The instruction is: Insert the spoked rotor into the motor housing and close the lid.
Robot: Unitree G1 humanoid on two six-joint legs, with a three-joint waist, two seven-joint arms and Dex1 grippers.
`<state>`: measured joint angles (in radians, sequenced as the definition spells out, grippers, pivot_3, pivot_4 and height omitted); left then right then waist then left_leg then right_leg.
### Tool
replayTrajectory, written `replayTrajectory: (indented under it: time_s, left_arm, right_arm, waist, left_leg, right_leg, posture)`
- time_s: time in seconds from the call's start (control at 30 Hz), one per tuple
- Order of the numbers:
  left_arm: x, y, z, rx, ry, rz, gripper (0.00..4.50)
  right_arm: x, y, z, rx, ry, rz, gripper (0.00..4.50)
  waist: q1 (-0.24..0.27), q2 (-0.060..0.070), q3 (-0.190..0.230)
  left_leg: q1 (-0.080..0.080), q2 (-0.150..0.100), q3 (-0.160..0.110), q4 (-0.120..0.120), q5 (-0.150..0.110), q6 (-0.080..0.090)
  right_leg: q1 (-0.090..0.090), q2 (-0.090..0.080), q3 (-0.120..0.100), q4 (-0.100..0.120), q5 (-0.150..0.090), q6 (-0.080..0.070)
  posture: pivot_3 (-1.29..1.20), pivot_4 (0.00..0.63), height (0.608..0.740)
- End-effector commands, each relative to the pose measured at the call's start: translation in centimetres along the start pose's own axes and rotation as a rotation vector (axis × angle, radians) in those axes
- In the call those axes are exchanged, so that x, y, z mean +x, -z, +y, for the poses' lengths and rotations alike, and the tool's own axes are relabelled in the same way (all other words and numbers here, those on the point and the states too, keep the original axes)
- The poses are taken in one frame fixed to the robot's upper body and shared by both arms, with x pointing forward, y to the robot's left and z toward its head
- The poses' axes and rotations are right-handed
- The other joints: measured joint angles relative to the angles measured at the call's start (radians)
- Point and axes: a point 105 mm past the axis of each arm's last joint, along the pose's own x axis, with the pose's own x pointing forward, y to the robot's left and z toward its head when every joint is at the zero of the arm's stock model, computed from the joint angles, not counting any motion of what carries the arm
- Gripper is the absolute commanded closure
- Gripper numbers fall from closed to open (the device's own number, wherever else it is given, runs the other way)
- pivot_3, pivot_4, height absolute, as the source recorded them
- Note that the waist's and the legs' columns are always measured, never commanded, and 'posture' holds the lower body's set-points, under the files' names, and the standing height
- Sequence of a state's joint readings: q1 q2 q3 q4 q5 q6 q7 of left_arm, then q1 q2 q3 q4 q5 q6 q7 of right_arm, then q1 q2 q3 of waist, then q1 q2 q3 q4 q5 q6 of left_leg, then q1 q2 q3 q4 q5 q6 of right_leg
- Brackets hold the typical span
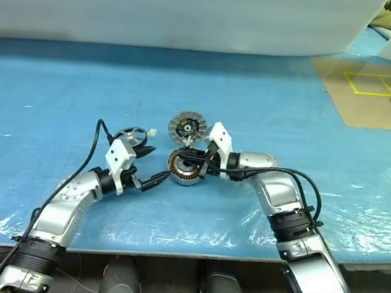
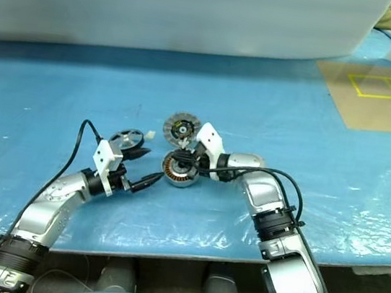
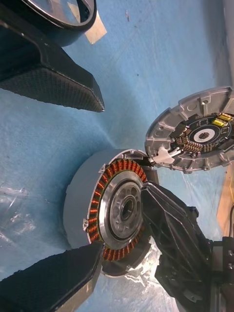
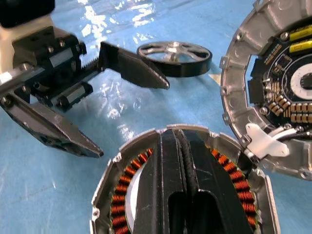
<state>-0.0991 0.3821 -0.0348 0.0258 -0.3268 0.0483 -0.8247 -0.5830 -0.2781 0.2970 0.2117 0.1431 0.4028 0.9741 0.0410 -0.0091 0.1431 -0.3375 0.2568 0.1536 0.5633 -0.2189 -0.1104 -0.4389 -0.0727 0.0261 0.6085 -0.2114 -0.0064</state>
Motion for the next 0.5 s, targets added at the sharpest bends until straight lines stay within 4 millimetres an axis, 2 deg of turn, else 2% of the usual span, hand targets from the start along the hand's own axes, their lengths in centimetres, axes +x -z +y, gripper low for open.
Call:
replayTrajectory:
  time_s: [0.03,0.37,0.5]
  left_arm:
    - [0.1,-0.7,-0.1,0.031,0.008,-0.023,0.00]
    - [0.1,-0.8,-0.1,0.034,0.010,-0.021,0.00]
    - [0.2,-0.8,-0.1,0.034,0.013,-0.023,0.00]
  right_arm:
    - [0.1,0.0,0.1,-0.072,-0.002,0.020,4.48]
    - [-0.4,2.0,0.1,-0.174,-0.024,0.171,4.48]
    - [-1.0,1.9,-0.1,-0.190,-0.044,0.206,4.48]
  waist:
    - [0.000,0.000,0.000]
    - [0.001,0.000,0.000]
    - [0.003,0.000,0.000]
  left_leg:
    - [0.000,0.000,0.000,0.000,0.000,0.000]
    - [0.000,0.000,0.000,0.000,0.000,0.000]
    - [0.000,0.000,0.000,0.000,0.000,0.000]
  right_leg:
    - [0.000,0.000,0.000,0.000,0.000,0.000]
    - [0.001,0.000,0.000,0.000,0.000,0.000]
    - [0.002,0.000,0.000,0.000,0.000,0.000]
  posture:
    - [0.00,0.150,0.740]
    - [0.00,0.150,0.740]
    - [0.00,0.150,0.740]
